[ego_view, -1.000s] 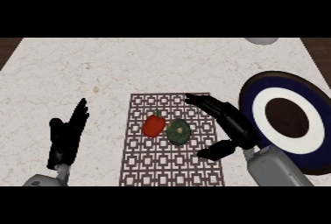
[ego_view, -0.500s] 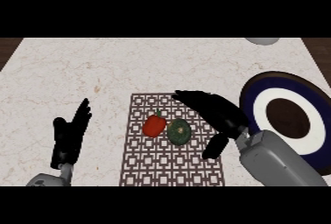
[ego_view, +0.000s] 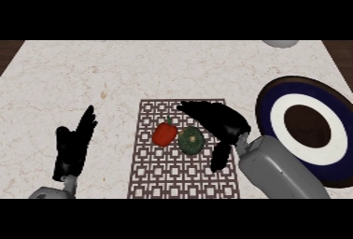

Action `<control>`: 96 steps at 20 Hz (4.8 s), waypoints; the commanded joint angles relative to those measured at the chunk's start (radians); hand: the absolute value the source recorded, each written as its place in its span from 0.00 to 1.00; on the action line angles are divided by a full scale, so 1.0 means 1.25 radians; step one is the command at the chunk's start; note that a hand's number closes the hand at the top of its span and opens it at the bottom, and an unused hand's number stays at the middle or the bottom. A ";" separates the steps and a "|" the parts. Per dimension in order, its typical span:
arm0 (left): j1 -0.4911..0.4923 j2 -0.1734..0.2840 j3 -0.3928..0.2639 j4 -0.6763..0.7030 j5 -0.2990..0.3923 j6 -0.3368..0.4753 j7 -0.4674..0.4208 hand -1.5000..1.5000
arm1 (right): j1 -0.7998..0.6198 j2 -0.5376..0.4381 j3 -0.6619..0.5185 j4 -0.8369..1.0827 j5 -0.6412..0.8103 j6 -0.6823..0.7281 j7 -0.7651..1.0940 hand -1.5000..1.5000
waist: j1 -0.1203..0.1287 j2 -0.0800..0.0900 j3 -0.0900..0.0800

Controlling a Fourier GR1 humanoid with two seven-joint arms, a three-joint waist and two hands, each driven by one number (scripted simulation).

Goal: Pick the squash from the placemat and place it in the plate

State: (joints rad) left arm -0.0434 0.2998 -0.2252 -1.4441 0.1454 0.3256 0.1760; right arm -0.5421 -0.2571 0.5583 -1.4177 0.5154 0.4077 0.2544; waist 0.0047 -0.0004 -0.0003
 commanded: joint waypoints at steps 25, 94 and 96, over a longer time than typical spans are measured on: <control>0.022 -0.105 0.072 -0.027 -0.125 -0.056 0.033 0.50 | 0.072 0.146 -0.055 0.209 0.317 -0.040 -0.226 1.00 | 0.001 0.000 0.000; 0.000 -0.144 0.150 -0.008 -0.172 -0.116 0.037 0.50 | 0.195 -0.077 -0.658 0.050 0.265 -0.253 -0.081 0.00 | -0.003 0.001 0.001; 0.014 -0.144 0.132 -0.020 -0.183 -0.118 0.038 0.50 | 0.191 -0.072 -0.701 0.016 0.180 -0.258 -0.152 0.00 | -0.005 -0.001 0.001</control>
State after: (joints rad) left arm -0.0377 0.1306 -0.0369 -1.4579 -0.0592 0.1672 0.2207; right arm -0.2862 -0.3426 -0.2584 -1.3932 0.8601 0.1067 0.2005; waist -0.0011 -0.0004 0.0008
